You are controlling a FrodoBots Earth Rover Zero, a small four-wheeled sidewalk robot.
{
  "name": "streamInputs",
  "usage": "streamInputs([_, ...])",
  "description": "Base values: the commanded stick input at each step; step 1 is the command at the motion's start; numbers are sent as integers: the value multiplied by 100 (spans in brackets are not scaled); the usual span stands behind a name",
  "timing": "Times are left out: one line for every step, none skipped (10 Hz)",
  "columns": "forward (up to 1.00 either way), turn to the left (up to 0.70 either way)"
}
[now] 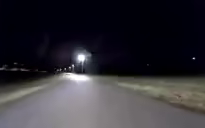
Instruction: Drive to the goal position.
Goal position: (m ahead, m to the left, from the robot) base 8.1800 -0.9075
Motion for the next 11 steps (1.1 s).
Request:
streamInputs([100, 15])
streamInputs([100, 18])
streamInputs([100, 18])
streamInputs([100, 18])
streamInputs([100, 10])
streamInputs([100, 8])
streamInputs([100, 8])
streamInputs([100, 9])
streamInputs([100, 10])
streamInputs([100, 11])
streamInputs([100, 12])
